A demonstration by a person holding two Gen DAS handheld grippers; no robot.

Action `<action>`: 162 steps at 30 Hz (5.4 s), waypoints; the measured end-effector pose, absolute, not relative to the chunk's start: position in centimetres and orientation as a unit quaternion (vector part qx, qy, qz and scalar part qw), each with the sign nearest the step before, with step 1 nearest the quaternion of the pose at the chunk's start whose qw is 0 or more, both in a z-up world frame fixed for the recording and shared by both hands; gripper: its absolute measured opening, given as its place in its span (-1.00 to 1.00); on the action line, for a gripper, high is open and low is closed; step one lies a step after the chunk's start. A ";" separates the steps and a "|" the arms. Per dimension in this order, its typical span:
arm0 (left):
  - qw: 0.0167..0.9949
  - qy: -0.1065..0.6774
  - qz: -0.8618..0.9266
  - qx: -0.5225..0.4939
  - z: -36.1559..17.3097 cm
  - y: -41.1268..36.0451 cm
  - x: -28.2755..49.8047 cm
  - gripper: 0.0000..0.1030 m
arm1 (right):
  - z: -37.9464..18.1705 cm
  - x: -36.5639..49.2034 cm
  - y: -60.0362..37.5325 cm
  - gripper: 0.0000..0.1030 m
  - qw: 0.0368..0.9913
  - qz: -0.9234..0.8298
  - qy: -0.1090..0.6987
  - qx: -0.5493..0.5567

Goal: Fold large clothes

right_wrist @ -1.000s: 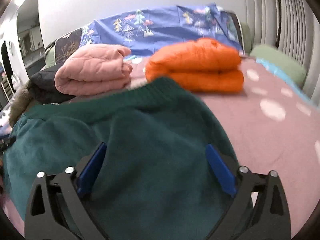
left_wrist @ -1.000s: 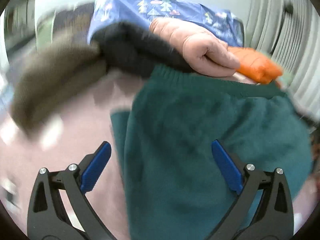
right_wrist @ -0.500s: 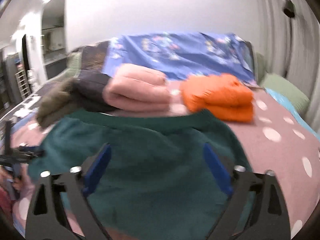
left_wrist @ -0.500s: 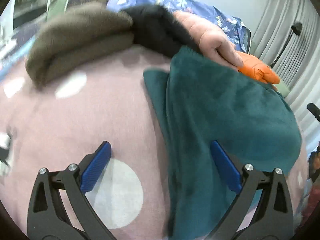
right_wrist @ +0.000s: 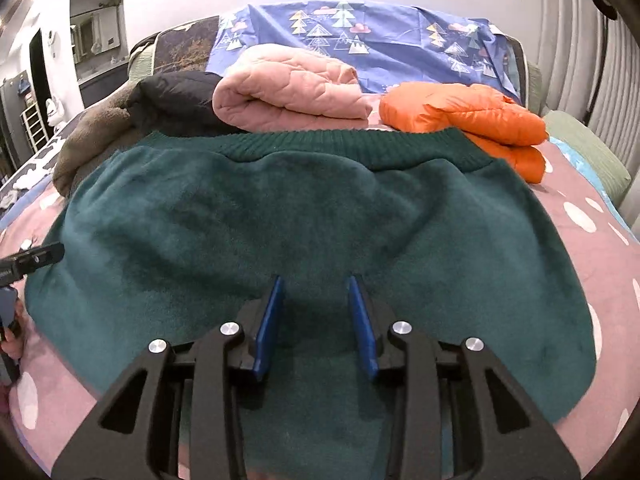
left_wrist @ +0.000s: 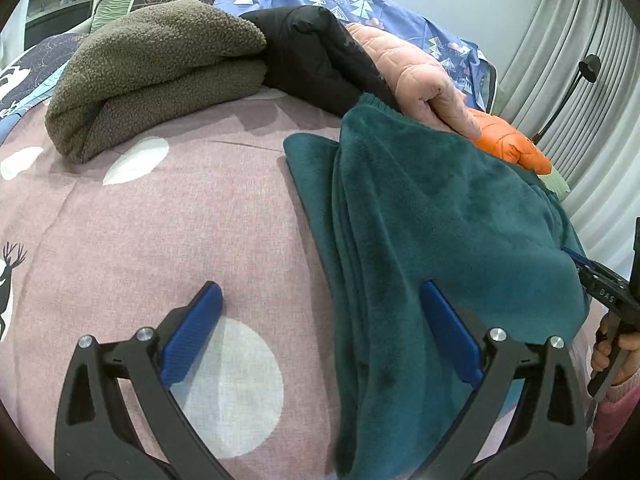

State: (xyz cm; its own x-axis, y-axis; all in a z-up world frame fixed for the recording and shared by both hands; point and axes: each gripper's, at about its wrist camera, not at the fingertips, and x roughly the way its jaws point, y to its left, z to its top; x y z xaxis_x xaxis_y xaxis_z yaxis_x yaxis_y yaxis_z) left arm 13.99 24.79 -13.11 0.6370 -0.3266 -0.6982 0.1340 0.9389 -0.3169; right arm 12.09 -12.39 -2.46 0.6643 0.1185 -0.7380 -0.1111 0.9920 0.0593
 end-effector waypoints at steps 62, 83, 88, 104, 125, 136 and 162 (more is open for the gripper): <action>0.849 0.419 -0.251 -0.201 -14.2 27.4 24.1 0.96 | -2.6 7.4 3.4 0.45 0.905 0.169 0.334 -0.203; 0.813 0.397 -0.338 -0.259 -14.9 26.8 23.2 0.50 | -7.4 3.6 15.1 0.69 0.851 0.255 0.262 -0.376; 0.810 0.399 -0.339 -0.264 -15.0 26.6 23.5 0.48 | -8.0 4.5 16.8 0.07 0.857 0.251 0.251 -0.374; 0.835 0.351 -0.350 -0.239 -3.2 22.7 23.3 -0.34 | 3.8 4.1 6.5 -0.41 0.933 0.282 0.202 -0.095; 0.773 0.394 -0.495 0.048 2.0 -21.0 23.9 -0.46 | 0.5 1.2 -29.3 -0.49 0.915 0.142 0.197 0.322; 0.746 0.424 -0.509 0.063 -2.8 -25.2 23.4 -0.43 | -5.3 1.6 -32.2 0.33 0.844 0.175 0.260 0.435; 0.835 0.294 -0.372 0.278 -5.0 -22.4 20.7 0.73 | -7.4 1.3 -35.8 -0.02 0.811 0.157 0.339 0.450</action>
State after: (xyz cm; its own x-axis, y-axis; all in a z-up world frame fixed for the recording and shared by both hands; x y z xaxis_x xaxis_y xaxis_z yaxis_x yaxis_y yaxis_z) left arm 20.70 -22.43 -4.99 0.5496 -0.4578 -0.6988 0.7854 0.5682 0.2454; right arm 1.29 -35.78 -7.41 0.7206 0.5595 -0.4095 0.0511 0.5461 0.8361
